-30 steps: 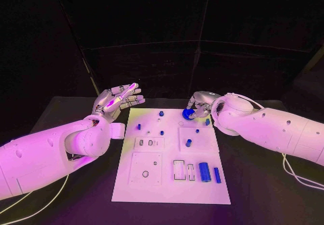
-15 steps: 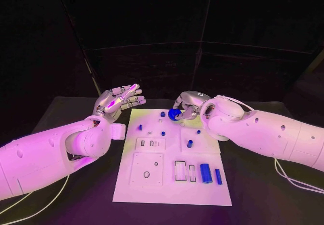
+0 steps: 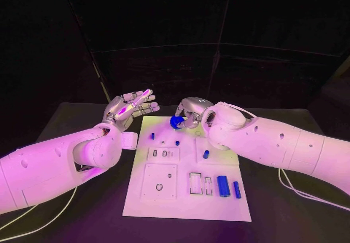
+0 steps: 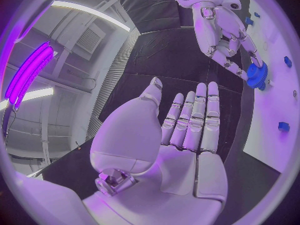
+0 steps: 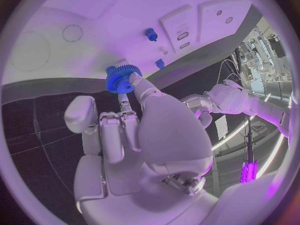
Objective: Assemble the parts on the task board
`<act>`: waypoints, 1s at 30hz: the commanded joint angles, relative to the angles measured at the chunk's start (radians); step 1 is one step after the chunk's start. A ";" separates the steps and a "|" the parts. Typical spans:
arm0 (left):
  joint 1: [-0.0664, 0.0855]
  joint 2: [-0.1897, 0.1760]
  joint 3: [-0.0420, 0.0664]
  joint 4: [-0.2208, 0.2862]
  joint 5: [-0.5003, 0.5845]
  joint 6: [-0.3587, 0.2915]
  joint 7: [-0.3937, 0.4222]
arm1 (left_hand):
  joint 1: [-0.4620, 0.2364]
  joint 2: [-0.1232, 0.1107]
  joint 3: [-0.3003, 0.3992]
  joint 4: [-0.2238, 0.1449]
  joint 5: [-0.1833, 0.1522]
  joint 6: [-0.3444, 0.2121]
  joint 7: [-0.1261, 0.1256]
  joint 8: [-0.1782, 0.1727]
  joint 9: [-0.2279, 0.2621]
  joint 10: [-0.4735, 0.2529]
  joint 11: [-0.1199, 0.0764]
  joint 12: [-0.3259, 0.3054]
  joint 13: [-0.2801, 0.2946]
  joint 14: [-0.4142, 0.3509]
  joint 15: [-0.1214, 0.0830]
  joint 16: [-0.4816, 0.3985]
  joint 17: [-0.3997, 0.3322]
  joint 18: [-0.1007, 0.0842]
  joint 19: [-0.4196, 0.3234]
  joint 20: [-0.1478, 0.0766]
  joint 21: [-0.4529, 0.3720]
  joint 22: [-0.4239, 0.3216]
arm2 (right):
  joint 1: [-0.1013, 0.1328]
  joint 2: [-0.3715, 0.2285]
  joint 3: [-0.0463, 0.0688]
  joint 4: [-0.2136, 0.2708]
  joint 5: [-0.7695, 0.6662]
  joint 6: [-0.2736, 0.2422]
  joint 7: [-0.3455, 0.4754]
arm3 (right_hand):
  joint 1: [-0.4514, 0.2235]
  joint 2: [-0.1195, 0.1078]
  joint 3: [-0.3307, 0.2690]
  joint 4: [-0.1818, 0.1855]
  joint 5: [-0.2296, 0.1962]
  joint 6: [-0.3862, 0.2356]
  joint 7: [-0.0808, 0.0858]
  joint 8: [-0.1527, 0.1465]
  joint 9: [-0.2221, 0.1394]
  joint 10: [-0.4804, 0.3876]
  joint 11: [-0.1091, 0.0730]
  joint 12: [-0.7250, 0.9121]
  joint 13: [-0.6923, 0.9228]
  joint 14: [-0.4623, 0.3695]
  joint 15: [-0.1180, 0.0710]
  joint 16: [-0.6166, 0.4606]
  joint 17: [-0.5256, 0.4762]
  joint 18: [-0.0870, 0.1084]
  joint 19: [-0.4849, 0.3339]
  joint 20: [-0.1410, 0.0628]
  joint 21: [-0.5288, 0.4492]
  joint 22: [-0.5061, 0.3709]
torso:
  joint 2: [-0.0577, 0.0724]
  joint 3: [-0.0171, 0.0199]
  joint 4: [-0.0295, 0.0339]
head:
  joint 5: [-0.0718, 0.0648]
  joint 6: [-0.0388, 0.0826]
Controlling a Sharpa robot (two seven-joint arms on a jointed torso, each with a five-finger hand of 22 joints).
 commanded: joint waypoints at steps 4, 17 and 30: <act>0.002 0.005 0.001 0.000 -0.003 0.010 0.000 | 0.001 0.012 0.000 -0.005 0.003 0.005 0.020 -0.005 -0.002 0.009 -0.002 -0.003 -0.001 0.005 0.000 -0.006 -0.001 0.004 0.008 0.001 -0.003 -0.002 | 0.000 0.036 -0.002 -0.035 -0.028 0.018 0.014 | -0.009 0.001 0.008 -0.001 0.000 0.066 -0.025 -0.007 0.001 0.019 -0.004 -0.001 0.120 0.091 -0.006 0.004 0.199 -0.008 0.000 -0.005 0.003 -0.001 | -0.001 0.0002 0.0001 | -0.001 0.001; 0.002 0.008 0.001 -0.004 -0.003 0.009 0.001 | 0.001 0.012 0.000 -0.005 0.003 0.005 0.020 -0.005 -0.002 0.009 -0.002 -0.003 -0.001 0.005 0.000 -0.006 -0.001 0.004 0.008 0.001 -0.003 -0.002 | -0.009 0.061 -0.015 -0.061 -0.039 0.074 0.013 | -0.018 -0.006 0.017 -0.006 -0.005 0.064 -0.023 -0.015 0.001 0.017 -0.002 -0.003 0.119 0.091 -0.004 0.005 0.201 -0.007 -0.001 -0.004 0.002 -0.003 | -0.001 0.0019 -0.0023 | 0.001 -0.007; 0.002 0.009 0.001 -0.007 -0.003 0.009 0.000 | 0.001 0.012 0.000 -0.005 0.003 0.005 0.020 -0.005 -0.002 0.009 -0.002 -0.003 -0.001 0.005 0.000 -0.006 -0.001 0.004 0.008 0.001 -0.003 -0.002 | -0.010 0.054 -0.016 -0.059 -0.043 0.080 0.008 | -0.040 -0.023 0.029 -0.013 -0.012 0.046 -0.014 -0.037 -0.001 0.011 0.006 -0.009 0.112 0.091 0.002 0.005 0.202 -0.007 -0.003 0.001 0.000 -0.006 | -0.001 0.0018 -0.0031 | 0.000 -0.006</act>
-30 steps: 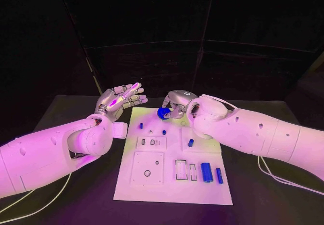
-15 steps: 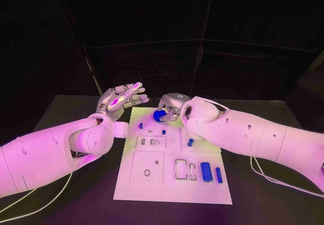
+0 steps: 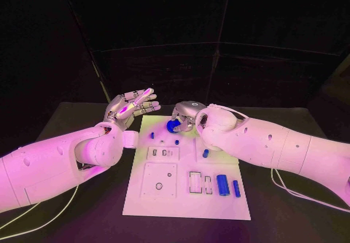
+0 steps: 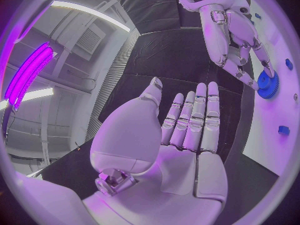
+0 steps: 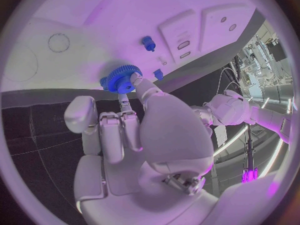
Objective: Assemble the parts on the task board
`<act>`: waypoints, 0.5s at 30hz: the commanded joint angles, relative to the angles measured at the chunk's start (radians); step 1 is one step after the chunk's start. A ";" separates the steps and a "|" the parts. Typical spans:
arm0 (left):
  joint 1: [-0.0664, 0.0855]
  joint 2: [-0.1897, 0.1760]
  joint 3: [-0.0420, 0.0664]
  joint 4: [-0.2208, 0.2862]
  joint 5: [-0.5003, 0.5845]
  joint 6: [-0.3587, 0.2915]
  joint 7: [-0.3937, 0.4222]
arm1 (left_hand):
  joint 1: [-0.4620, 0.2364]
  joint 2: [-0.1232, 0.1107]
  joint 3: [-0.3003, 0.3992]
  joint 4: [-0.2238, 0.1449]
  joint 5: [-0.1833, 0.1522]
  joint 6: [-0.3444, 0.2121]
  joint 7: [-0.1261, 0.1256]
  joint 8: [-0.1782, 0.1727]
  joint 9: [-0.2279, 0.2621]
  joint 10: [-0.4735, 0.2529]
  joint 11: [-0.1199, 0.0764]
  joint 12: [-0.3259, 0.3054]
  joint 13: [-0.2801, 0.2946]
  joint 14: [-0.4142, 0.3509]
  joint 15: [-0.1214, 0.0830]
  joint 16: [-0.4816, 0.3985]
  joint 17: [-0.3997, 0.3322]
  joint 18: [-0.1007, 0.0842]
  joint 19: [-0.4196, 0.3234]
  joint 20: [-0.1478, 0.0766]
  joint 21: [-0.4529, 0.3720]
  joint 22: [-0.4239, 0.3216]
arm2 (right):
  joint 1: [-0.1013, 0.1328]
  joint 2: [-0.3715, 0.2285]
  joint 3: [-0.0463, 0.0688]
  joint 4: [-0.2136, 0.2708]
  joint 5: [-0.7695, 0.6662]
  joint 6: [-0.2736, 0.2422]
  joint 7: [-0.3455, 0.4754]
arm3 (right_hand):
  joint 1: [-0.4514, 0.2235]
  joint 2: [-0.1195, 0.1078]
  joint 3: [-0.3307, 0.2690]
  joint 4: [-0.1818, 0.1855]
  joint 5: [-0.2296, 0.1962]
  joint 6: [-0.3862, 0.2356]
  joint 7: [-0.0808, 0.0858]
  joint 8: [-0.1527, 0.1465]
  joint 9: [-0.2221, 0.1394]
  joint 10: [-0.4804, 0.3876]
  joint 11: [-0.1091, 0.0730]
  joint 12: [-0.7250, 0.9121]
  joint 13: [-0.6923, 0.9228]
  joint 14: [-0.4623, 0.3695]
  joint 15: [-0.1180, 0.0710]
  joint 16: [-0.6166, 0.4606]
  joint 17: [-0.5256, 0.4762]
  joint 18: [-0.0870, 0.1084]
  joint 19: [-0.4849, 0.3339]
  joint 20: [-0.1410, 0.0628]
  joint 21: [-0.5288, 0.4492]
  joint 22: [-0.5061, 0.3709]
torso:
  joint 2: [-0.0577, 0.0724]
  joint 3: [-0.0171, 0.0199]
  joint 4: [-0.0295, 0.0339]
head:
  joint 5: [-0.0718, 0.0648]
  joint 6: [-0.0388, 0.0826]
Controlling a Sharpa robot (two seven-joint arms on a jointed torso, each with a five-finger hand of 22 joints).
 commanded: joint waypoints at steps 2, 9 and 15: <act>0.002 0.001 0.001 0.000 -0.003 0.008 0.002 | 0.001 0.012 0.000 -0.005 0.003 0.005 0.020 -0.005 -0.001 0.009 -0.002 -0.004 -0.001 0.005 0.000 -0.006 -0.001 0.004 0.008 0.001 -0.003 -0.001 | -0.002 -0.002 -0.003 -0.001 -0.010 0.022 -0.003 | -0.019 -0.006 0.005 -0.003 -0.004 0.025 -0.011 -0.015 -0.002 0.009 0.009 -0.007 0.109 0.091 0.004 0.005 0.202 -0.007 -0.004 0.002 -0.001 -0.002 | 0.000 0.0002 0.0006 | -0.001 -0.001; 0.002 0.001 0.001 -0.001 -0.003 0.008 0.001 | 0.000 0.013 -0.002 -0.007 0.003 0.005 0.021 -0.006 -0.001 0.008 -0.001 -0.005 -0.001 0.006 0.000 -0.006 -0.002 0.004 0.010 0.001 -0.004 -0.002 | -0.002 -0.004 -0.003 0.000 -0.010 0.025 -0.006 | -0.054 -0.039 -0.007 -0.003 0.017 -0.013 0.001 -0.043 -0.001 -0.003 0.022 -0.020 0.094 0.091 0.015 0.004 0.200 -0.007 -0.007 0.014 -0.003 -0.006 | 0.000 -0.0003 0.0004 | 0.000 -0.002; 0.002 0.001 0.001 -0.001 -0.003 0.008 0.000 | 0.000 0.013 -0.002 -0.007 0.003 0.004 0.021 -0.007 -0.001 0.008 -0.001 -0.006 -0.001 0.006 0.000 -0.007 -0.002 0.004 0.010 0.001 -0.004 -0.002 | -0.002 -0.002 -0.003 -0.002 -0.010 0.022 -0.009 | -0.067 -0.048 -0.016 0.000 0.009 -0.029 0.004 -0.052 0.000 -0.011 0.025 -0.029 0.083 0.091 0.018 0.004 0.200 -0.006 -0.009 0.017 -0.005 -0.009 | 0.000 -0.0002 -0.0011 | 0.000 -0.002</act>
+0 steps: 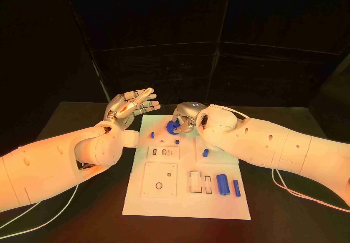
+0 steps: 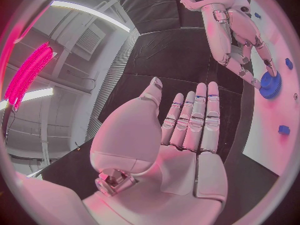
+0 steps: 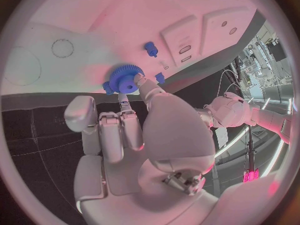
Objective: Assemble the parts on the task board
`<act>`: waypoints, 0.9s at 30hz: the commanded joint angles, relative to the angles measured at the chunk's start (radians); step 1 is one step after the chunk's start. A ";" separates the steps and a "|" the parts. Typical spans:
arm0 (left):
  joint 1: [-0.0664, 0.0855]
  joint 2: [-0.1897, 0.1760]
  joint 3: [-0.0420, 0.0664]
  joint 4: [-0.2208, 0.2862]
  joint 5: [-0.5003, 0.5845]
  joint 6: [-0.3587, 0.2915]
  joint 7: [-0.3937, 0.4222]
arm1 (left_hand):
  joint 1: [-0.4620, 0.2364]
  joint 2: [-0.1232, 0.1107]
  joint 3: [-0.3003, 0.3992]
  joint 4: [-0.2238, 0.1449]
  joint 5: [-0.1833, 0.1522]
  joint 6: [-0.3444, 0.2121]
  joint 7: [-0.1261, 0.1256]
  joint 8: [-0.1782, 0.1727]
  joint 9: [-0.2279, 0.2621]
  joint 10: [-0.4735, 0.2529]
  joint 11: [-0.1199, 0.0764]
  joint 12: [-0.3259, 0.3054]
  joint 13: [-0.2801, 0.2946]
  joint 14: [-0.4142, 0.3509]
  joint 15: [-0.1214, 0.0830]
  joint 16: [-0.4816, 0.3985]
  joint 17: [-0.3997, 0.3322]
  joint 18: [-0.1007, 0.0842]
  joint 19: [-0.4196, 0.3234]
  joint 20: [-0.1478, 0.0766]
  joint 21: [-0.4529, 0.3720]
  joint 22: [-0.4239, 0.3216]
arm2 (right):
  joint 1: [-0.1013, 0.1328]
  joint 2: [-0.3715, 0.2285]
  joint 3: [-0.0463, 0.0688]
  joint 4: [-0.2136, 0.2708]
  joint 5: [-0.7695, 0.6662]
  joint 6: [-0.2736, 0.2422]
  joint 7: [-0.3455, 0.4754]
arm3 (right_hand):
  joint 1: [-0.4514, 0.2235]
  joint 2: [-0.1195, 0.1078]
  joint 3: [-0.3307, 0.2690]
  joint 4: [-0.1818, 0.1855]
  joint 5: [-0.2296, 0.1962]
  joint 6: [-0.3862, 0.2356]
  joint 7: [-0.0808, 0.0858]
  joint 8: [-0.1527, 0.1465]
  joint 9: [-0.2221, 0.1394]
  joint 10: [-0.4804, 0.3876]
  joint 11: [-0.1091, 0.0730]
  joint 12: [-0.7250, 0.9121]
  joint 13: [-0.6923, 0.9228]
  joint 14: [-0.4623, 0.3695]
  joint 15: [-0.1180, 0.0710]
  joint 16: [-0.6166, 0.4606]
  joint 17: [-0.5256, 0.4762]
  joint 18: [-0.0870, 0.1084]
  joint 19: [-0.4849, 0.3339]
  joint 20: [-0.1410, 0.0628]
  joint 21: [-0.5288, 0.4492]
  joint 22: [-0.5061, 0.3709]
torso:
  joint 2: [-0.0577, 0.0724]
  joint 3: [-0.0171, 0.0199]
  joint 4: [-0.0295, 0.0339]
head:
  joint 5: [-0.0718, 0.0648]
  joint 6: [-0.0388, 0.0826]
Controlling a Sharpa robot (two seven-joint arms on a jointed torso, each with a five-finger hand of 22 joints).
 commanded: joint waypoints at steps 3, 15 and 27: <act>0.002 0.001 0.001 0.000 -0.003 0.008 0.001 | 0.000 0.013 0.000 -0.005 0.003 0.004 0.021 -0.007 -0.002 0.008 -0.001 -0.006 -0.001 0.006 0.000 -0.007 -0.001 0.004 0.007 -0.003 -0.004 -0.001 | 0.001 0.003 0.000 -0.001 -0.006 0.004 -0.005 | -0.009 -0.016 -0.015 0.003 -0.018 -0.031 0.003 -0.016 -0.003 -0.010 0.010 -0.016 0.075 0.094 0.010 0.004 0.201 -0.006 -0.002 0.012 -0.006 -0.003 | 0.001 -0.0002 -0.0002 | -0.001 0.000; 0.002 0.000 0.001 -0.002 -0.003 0.008 0.000 | 0.000 0.013 0.000 -0.005 0.003 0.004 0.021 -0.007 -0.002 0.008 -0.001 -0.006 -0.001 0.006 0.000 -0.007 -0.001 0.004 0.007 -0.003 -0.004 -0.001 | 0.001 0.007 0.000 -0.010 0.048 0.048 -0.005 | -0.147 -0.005 -0.108 0.130 -0.035 -0.076 0.014 -0.009 0.001 -0.013 0.023 -0.016 0.074 0.096 0.022 0.007 0.209 -0.005 -0.002 0.025 -0.005 -0.003 | 0.000 -0.0002 0.0004 | 0.000 -0.004; 0.002 -0.004 0.001 -0.001 -0.003 0.009 0.001 | -0.001 0.013 -0.002 -0.006 0.003 0.004 0.022 -0.008 -0.002 0.007 -0.001 -0.007 -0.001 0.006 0.000 -0.007 -0.001 0.004 0.008 -0.003 -0.005 -0.002 | 0.001 -0.047 -0.001 0.024 0.101 -0.155 0.053 | -0.110 0.011 -0.133 0.131 0.046 -0.064 0.010 -0.005 0.002 -0.001 0.019 -0.002 0.092 0.097 0.019 0.008 0.214 -0.006 0.002 0.022 0.000 0.004 | -0.001 0.0010 -0.0004 | -0.003 0.001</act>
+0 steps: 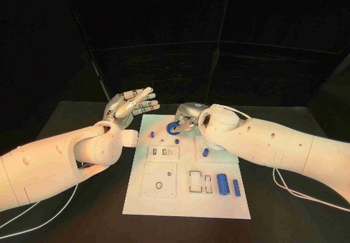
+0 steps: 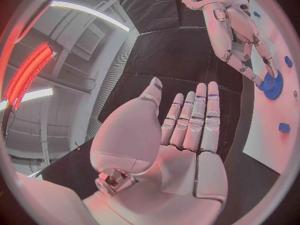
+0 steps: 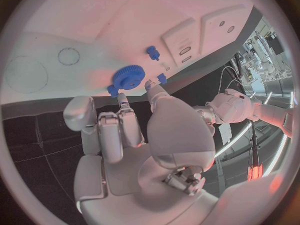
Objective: Assemble the parts on the task board
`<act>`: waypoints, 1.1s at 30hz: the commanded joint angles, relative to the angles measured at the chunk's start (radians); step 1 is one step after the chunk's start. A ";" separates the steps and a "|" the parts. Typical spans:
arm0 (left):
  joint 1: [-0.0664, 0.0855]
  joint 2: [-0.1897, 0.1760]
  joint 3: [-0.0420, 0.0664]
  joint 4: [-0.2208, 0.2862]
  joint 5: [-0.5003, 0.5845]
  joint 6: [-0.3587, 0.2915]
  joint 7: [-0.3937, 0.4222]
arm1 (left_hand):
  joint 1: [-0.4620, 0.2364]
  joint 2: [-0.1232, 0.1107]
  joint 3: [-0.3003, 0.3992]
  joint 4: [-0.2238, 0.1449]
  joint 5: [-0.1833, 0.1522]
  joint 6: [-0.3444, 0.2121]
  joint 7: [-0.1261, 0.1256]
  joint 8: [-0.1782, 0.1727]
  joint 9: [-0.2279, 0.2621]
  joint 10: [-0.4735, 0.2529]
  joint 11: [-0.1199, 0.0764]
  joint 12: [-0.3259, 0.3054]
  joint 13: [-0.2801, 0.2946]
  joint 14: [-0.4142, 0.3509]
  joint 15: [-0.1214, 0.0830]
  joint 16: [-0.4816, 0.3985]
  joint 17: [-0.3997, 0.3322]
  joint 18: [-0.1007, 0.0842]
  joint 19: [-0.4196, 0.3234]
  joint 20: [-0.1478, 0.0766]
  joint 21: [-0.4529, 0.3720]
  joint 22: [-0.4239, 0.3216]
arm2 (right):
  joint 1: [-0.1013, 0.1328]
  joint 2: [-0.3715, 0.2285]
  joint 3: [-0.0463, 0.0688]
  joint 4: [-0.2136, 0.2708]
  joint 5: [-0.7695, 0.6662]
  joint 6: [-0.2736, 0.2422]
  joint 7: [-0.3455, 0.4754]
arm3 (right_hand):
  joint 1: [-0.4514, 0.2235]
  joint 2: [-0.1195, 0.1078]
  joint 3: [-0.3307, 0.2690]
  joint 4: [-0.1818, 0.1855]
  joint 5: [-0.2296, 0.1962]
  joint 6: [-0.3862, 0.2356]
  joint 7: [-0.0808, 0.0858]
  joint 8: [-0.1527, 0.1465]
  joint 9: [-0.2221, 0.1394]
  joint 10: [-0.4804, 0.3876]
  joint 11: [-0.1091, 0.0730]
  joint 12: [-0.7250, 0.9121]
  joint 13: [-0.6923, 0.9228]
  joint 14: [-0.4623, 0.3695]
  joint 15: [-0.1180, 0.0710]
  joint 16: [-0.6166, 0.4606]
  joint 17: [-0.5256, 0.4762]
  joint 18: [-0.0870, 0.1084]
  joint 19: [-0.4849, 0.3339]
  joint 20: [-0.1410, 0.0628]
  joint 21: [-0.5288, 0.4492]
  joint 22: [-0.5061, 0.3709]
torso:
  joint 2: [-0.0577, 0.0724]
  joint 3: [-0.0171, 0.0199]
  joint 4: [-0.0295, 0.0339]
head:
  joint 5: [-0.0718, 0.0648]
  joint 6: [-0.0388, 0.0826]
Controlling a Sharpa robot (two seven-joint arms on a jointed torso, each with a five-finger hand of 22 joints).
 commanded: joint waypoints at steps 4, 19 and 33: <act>0.002 -0.005 0.001 0.001 -0.003 0.009 0.005 | 0.002 0.010 -0.001 -0.006 0.003 0.004 0.023 -0.004 -0.001 0.007 0.000 -0.004 -0.001 0.006 0.000 -0.004 -0.002 0.004 0.005 0.000 -0.005 -0.001 | 0.002 -0.114 0.000 0.063 0.190 -0.199 0.236 | 0.070 -0.002 0.001 -0.039 0.034 -0.001 0.000 0.001 -0.001 -0.002 0.000 -0.004 0.083 0.089 0.002 -0.001 0.195 -0.002 -0.009 0.001 -0.008 -0.025 | -0.003 -0.0003 -0.0023 | -0.010 0.008; 0.002 -0.004 0.001 -0.010 -0.003 0.014 0.009 | 0.003 0.010 -0.002 -0.007 0.003 0.004 0.022 -0.004 -0.001 0.007 0.000 -0.004 -0.001 0.007 0.000 -0.004 -0.002 0.004 0.005 0.000 -0.006 -0.001 | -0.009 -0.397 -0.001 0.146 0.564 -0.170 0.519 | 0.199 -0.016 0.015 -0.147 0.081 0.019 -0.005 0.008 -0.001 -0.035 -0.007 -0.042 0.043 0.077 -0.005 -0.021 0.144 0.007 -0.043 -0.005 -0.041 -0.081 | -0.010 0.0106 -0.0305 | -0.019 0.017; 0.000 -0.005 0.000 -0.020 -0.003 0.018 0.008 | 0.003 0.011 -0.002 -0.008 0.003 0.005 0.022 -0.004 -0.001 0.008 -0.001 -0.005 -0.001 0.007 0.000 -0.004 -0.002 0.004 0.006 0.000 -0.006 -0.002 | -0.101 -0.408 -0.001 0.042 0.553 -0.146 0.495 | 0.201 -0.022 0.008 -0.162 0.078 -0.014 0.001 -0.006 -0.004 -0.046 -0.001 -0.055 0.030 0.078 -0.001 -0.021 0.147 0.008 -0.047 -0.003 -0.046 -0.091 | -0.008 0.0173 -0.0379 | -0.020 0.006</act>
